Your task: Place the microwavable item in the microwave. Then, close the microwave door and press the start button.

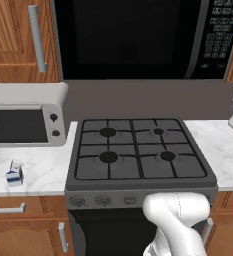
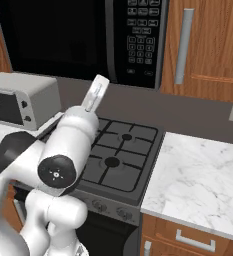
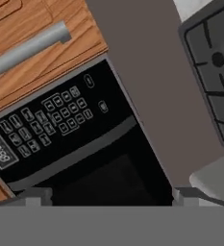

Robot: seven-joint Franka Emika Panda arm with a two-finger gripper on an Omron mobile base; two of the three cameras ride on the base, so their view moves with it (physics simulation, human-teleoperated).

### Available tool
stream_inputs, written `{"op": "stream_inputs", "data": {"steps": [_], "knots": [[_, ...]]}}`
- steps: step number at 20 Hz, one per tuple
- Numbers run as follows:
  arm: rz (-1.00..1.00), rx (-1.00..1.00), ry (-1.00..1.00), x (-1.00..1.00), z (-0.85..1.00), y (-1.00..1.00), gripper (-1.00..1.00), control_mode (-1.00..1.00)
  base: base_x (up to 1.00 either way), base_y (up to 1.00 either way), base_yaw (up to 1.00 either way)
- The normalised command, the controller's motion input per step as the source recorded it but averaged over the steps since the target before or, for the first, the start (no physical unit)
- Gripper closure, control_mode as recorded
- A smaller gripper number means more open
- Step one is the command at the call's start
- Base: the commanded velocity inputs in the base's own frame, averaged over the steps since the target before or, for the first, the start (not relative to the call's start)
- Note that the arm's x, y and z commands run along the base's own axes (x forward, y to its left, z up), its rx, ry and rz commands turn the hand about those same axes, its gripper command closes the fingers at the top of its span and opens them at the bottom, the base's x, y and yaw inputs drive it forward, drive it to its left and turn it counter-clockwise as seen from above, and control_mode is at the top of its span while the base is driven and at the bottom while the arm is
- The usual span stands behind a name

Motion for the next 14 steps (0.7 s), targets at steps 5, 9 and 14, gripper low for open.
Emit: {"op": "stream_inputs", "data": {"steps": [5, 9, 14], "knots": [[0.0, 0.02, 0.22, 0.54, -0.1, -0.14, -1.0, -1.0, 0.0, 0.0, 0.0], [0.0, 0.0, 0.18, 0.67, -0.14, -0.01, -1.0, -1.0, 0.0, 0.0, 0.0], [0.0, 0.0, 0.04, 0.26, -0.01, -0.37, -1.0, -1.0, 0.0, 0.0, 0.0]]}}
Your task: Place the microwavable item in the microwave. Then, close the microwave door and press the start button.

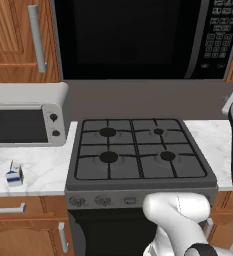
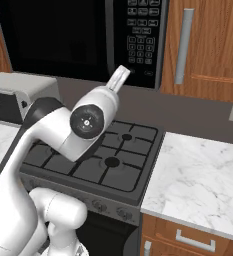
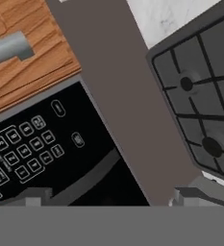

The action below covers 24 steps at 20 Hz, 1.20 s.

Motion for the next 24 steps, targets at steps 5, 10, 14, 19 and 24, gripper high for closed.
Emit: {"op": "stream_inputs", "data": {"steps": [5, 10, 14, 19, 24], "knots": [[0.0, 0.0, 0.0, 0.28, -0.02, -0.31, -1.0, -1.0, 0.0, 0.0, 0.0], [0.03, 0.0, 0.0, 0.45, -0.14, -0.18, -1.0, -1.0, 0.0, 0.0, 0.0], [0.03, 0.0, 0.01, 0.42, -0.21, -0.21, -1.0, -1.0, 0.0, 0.0, 0.0], [0.03, 0.0, 0.01, 0.41, -0.2, -0.17, -1.0, -1.0, 0.0, 0.0, 0.0], [0.02, 0.01, 0.0, 0.42, -0.01, -0.05, -1.0, -1.0, 0.0, 0.0, 0.0]]}}
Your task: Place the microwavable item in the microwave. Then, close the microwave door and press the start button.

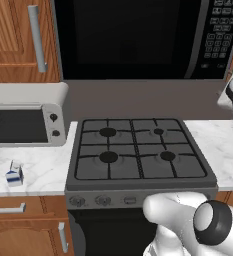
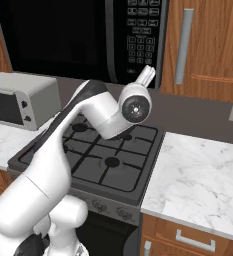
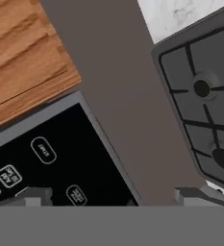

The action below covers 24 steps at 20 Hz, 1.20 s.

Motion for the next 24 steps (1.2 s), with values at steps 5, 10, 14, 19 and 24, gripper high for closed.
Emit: {"op": "stream_inputs", "data": {"steps": [5, 10, 14, 19, 24], "knots": [[0.02, 0.0, 0.0, 0.39, 0.0, 0.0, -1.0, -1.0, 0.0, 0.0, 0.0], [0.01, 0.0, 0.0, 0.33, 0.0, 0.0, -1.0, -1.0, 0.0, 0.0, 0.0], [0.01, 0.0, 0.0, 0.34, -0.01, -0.05, -1.0, -1.0, 0.0, 0.0, 0.0], [0.01, 0.0, 0.0, 0.3, -0.05, -0.18, -1.0, -1.0, 0.0, 0.0, 0.0], [0.01, 0.0, 0.0, 0.27, -0.06, -0.23, -1.0, -1.0, 0.0, 0.0, 0.0]]}}
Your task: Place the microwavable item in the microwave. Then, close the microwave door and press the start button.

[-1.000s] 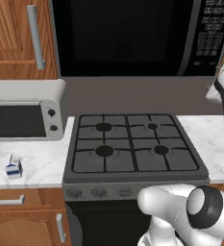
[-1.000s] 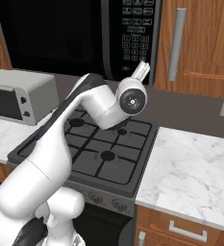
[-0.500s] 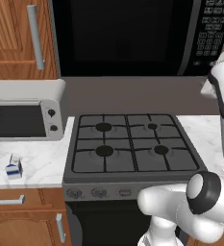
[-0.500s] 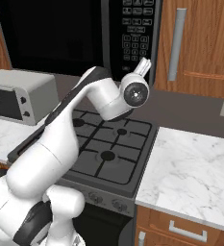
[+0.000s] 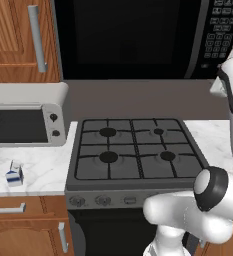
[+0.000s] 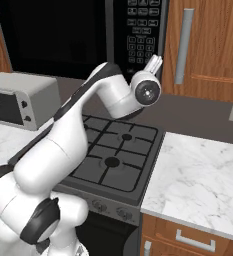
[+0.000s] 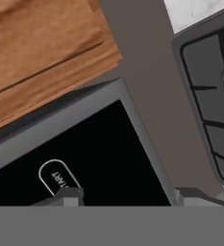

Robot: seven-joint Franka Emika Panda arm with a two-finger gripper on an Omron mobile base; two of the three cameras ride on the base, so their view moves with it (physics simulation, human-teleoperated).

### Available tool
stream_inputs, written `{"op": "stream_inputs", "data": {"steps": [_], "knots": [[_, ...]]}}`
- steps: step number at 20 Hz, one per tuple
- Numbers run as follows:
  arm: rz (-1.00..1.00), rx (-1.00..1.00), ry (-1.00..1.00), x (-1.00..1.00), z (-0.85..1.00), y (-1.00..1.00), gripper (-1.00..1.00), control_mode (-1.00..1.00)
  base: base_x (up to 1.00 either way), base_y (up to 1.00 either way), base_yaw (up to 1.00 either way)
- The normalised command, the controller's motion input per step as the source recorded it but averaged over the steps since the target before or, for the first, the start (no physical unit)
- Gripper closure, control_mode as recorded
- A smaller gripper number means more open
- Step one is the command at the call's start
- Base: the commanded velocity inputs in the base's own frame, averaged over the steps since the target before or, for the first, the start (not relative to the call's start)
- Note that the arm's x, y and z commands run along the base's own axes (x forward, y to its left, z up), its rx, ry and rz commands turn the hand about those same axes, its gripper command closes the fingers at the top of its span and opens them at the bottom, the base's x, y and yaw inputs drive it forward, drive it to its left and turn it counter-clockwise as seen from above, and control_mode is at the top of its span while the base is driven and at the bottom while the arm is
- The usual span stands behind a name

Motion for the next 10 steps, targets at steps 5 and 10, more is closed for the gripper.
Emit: {"op": "stream_inputs", "data": {"steps": [5, 10], "knots": [[0.02, 0.0, 0.0, 0.28, -0.16, -0.22, -1.0, -1.0, 0.0, 0.0, 0.0], [0.01, 0.0, 0.0, 0.31, -0.31, -0.14, -1.0, -1.0, 0.0, 0.0, 0.0]]}}
